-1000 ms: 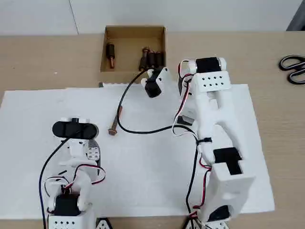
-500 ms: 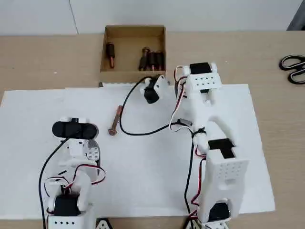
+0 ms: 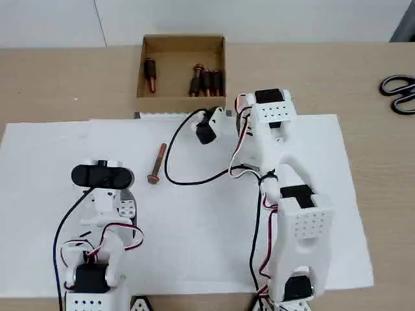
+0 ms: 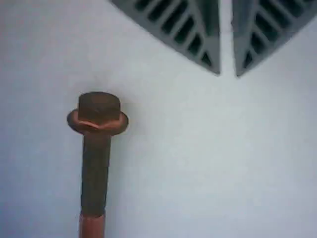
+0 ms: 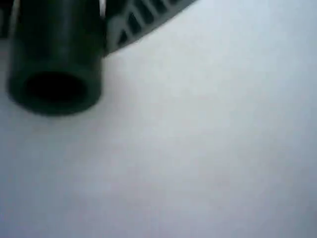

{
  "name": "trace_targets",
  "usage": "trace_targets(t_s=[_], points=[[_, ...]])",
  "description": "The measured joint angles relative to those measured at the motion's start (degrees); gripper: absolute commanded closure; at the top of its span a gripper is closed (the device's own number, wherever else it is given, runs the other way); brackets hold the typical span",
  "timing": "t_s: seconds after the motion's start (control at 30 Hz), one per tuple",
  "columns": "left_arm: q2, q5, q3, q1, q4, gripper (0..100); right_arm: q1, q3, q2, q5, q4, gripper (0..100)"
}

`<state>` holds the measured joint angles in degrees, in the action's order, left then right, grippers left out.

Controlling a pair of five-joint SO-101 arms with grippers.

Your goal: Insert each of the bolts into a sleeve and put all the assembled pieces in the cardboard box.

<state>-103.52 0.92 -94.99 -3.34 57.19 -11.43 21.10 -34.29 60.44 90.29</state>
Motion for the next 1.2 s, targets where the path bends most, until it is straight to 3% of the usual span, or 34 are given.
trace_targets(t_s=[0.3,0.6,0.93,1.2], points=[[0.0,0.0,0.0,0.0,0.0,99,-0.9,-0.4,1.0,-3.0,-1.4,98.6],[0.0,0.0,0.0,0.0,0.0,99,-5.5,4.0,10.9,-15.0,4.7,99.0],[0.0,0.0,0.4,0.0,0.0,99,-0.5,4.0,25.1,-27.8,8.4,99.5],[1.1,-3.5,16.3,0.0,5.8,99,1.0,-0.5,34.3,-35.4,8.4,99.5]])
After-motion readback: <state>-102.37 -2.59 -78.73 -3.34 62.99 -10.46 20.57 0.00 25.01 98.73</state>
